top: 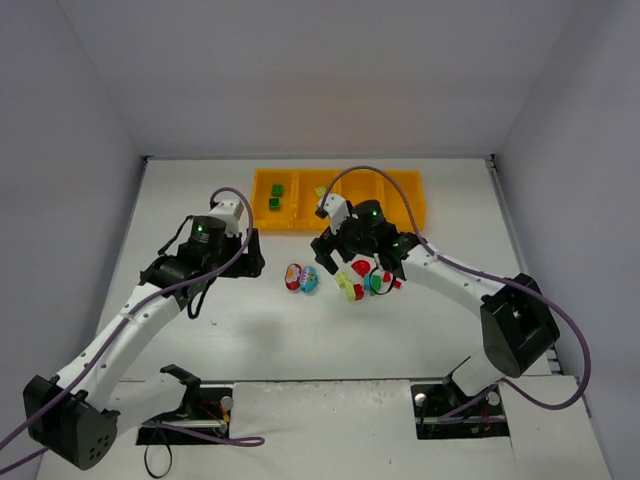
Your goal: Sort the legos into containers by color
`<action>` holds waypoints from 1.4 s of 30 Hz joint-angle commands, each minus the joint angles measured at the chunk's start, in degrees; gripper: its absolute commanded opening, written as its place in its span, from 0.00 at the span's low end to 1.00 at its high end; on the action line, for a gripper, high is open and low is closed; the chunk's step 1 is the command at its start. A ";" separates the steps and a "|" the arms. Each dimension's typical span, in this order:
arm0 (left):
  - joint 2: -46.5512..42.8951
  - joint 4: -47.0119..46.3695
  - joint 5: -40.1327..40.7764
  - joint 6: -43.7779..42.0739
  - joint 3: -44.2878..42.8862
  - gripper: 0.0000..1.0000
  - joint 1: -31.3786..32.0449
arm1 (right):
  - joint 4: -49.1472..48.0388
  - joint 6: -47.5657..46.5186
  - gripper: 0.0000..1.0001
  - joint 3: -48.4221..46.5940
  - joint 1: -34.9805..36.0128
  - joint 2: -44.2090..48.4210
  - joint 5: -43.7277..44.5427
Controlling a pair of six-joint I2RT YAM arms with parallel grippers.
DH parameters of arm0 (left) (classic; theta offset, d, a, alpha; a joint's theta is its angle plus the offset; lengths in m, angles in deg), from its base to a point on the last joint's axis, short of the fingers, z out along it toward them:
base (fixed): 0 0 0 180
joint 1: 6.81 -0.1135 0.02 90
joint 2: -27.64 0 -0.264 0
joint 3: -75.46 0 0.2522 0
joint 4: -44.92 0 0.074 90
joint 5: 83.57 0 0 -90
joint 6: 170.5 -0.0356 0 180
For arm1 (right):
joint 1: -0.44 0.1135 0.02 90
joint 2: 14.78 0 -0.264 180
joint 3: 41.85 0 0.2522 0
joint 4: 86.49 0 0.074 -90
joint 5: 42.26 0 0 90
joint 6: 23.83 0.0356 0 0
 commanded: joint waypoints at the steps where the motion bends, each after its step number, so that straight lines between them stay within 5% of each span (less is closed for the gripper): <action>1: -3.77 0.88 0.45 -0.68 -3.02 0.72 0.36 | 0.10 -3.35 0.93 -1.41 0.42 0.14 -3.94; 16: -5.36 0.62 3.09 -1.82 0.06 0.72 0.36 | 9.50 -9.94 1.00 -13.27 4.81 -16.81 -10.19; 32: -4.30 -0.08 2.83 -2.35 -0.12 0.72 0.27 | 13.55 -11.79 1.00 -15.30 6.75 -22.18 -7.73; 42: -4.92 0.09 2.91 -2.35 0.14 0.72 0.19 | 13.29 -11.97 0.85 -14.77 6.84 -23.94 -7.73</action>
